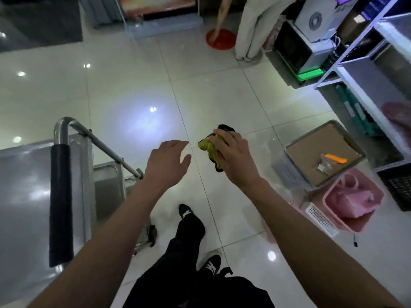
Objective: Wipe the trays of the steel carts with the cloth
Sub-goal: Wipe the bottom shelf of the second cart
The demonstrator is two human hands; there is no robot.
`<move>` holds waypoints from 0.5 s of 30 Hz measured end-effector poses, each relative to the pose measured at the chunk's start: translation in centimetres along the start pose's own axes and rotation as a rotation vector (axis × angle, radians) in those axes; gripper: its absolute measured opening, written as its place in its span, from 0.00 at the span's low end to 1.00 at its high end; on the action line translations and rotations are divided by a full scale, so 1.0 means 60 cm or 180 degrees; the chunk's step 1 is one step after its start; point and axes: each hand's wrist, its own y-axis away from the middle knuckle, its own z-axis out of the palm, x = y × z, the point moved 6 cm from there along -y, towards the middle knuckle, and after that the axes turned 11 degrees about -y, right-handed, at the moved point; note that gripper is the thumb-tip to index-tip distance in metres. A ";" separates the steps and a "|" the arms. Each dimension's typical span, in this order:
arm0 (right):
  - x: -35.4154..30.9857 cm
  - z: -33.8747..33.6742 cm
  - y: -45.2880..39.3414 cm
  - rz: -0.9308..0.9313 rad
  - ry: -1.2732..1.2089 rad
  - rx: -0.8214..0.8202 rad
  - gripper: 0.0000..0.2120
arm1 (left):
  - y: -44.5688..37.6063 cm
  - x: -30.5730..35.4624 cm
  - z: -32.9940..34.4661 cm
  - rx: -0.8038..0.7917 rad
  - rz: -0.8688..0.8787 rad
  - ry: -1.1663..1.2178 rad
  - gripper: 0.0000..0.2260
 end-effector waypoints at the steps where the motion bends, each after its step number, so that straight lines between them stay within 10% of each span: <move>1: 0.002 0.013 -0.038 -0.0075 -0.0002 -0.0051 0.16 | -0.028 -0.019 -0.004 0.0017 -0.0064 0.0005 0.21; 15: -0.029 0.100 -0.517 -0.0619 -0.0450 -0.0132 0.15 | -0.337 -0.263 -0.171 0.0397 -0.0872 0.0207 0.22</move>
